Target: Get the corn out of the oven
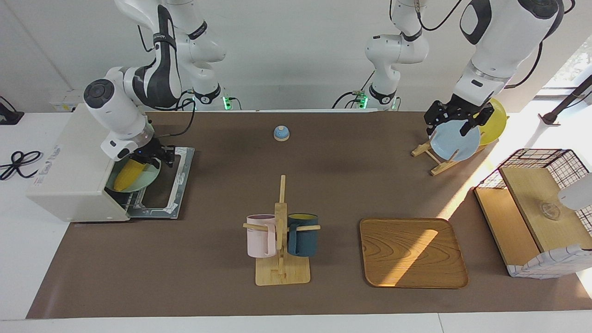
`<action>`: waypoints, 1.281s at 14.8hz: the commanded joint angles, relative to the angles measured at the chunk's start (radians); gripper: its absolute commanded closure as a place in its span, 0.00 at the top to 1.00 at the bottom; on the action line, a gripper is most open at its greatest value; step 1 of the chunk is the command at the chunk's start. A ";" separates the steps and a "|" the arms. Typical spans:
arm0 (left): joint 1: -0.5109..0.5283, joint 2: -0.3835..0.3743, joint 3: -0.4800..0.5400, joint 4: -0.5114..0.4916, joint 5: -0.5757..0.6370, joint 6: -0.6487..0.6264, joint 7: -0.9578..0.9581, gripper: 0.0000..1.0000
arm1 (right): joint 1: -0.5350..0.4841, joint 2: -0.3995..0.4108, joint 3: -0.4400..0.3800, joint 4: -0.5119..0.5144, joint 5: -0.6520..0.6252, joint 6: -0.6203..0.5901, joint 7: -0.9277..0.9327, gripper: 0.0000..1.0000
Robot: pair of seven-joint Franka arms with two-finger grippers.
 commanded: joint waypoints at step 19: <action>-0.010 -0.003 0.003 0.008 0.017 0.013 -0.011 1.00 | 0.207 0.006 0.016 0.031 -0.123 -0.020 0.090 0.00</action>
